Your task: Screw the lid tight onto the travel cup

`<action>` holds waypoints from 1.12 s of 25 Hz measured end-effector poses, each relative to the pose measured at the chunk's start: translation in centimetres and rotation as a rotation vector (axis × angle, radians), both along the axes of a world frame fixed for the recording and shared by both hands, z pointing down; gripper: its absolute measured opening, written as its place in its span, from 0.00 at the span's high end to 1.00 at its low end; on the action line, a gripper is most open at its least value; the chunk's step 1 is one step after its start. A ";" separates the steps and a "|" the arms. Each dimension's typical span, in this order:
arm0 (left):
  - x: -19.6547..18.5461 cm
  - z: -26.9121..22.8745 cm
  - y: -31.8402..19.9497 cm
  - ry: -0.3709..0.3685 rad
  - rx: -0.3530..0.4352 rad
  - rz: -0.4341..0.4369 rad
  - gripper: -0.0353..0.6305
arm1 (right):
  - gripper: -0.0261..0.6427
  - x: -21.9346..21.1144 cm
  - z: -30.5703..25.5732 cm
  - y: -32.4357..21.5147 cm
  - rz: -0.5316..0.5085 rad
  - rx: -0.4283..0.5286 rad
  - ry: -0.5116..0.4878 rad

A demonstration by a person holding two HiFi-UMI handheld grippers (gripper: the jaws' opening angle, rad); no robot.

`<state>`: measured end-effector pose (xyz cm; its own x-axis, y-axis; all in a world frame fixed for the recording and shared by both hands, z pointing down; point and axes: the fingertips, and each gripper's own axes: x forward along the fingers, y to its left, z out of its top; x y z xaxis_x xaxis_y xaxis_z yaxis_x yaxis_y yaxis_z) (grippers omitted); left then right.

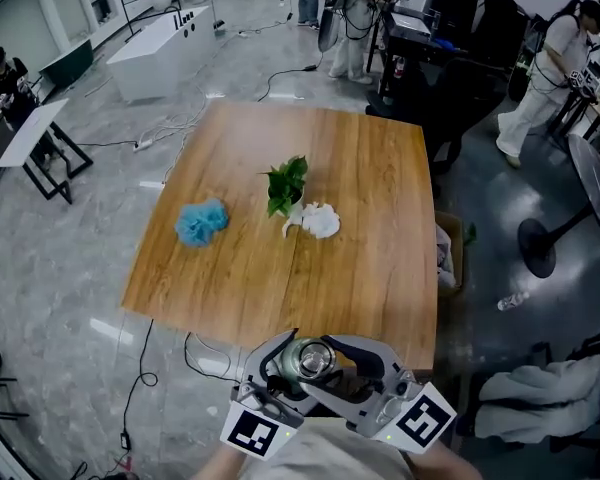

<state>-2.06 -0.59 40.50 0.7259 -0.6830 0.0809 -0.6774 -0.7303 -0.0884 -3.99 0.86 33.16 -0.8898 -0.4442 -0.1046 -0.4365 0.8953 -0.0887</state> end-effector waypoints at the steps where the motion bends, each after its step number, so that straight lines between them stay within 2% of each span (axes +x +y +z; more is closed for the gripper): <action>1: 0.0 0.1 -0.2 -0.001 -0.003 -0.022 0.35 | 0.59 0.0 0.1 -0.2 0.077 -0.006 -0.005; 3: 0.1 0.1 -0.2 0.005 0.005 -0.033 0.35 | 0.59 -0.1 0.6 0.1 0.162 0.001 0.006; 4: 0.1 0.1 -0.1 0.011 0.010 -0.025 0.35 | 0.59 -0.3 1.0 0.4 0.154 0.007 0.018; 6: 0.1 0.1 0.3 0.014 0.014 0.002 0.36 | 0.57 -0.3 1.6 1.2 0.062 -0.008 0.024; 9: 0.4 0.2 1.1 -0.005 0.013 0.068 0.35 | 0.52 0.4 1.3 1.7 -0.128 -0.037 0.009; 12: 0.9 0.0 2.0 -0.019 0.016 0.135 0.35 | 0.53 0.8 1.4 2.2 -0.300 -0.023 0.065; 14: 1.2 0.3 2.5 -0.026 0.010 0.160 0.35 | 0.53 0.9 1.2 2.6 -0.390 -0.018 0.059; 15: 1.3 0.4 2.6 -0.020 0.006 0.161 0.35 | 0.58 0.9 1.1 2.6 -0.408 -0.012 0.046; 16: 1.3 0.5 2.6 -0.012 0.001 0.153 0.35 | 0.60 0.8 1.0 2.6 -0.401 -0.003 0.035; 18: 0.9 0.7 2.1 -0.013 -0.004 0.114 0.35 | 0.60 0.7 1.0 2.3 -0.318 0.016 0.015; 21: 0.5 0.6 0.9 -0.036 0.011 0.041 0.35 | 0.60 0.7 0.8 1.1 -0.089 0.002 -0.047; 24: 0.4 0.6 0.3 -0.026 0.004 0.023 0.35 | 0.60 0.6 1.0 0.4 0.123 -0.024 -0.066; 26: 0.3 0.5 0.4 -0.007 0.007 0.036 0.35 | 0.60 0.3 1.6 0.8 0.111 -0.042 -0.046; 28: 0.3 0.2 0.8 0.001 0.015 0.065 0.35 | 0.58 0.3 2.2 1.5 -0.023 -0.070 -0.035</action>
<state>-1.72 0.24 40.74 0.7690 -0.6353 0.0704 -0.6284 -0.7716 -0.0990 -3.70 2.36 35.31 -0.8961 -0.4311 -0.1050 -0.4117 0.8961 -0.1658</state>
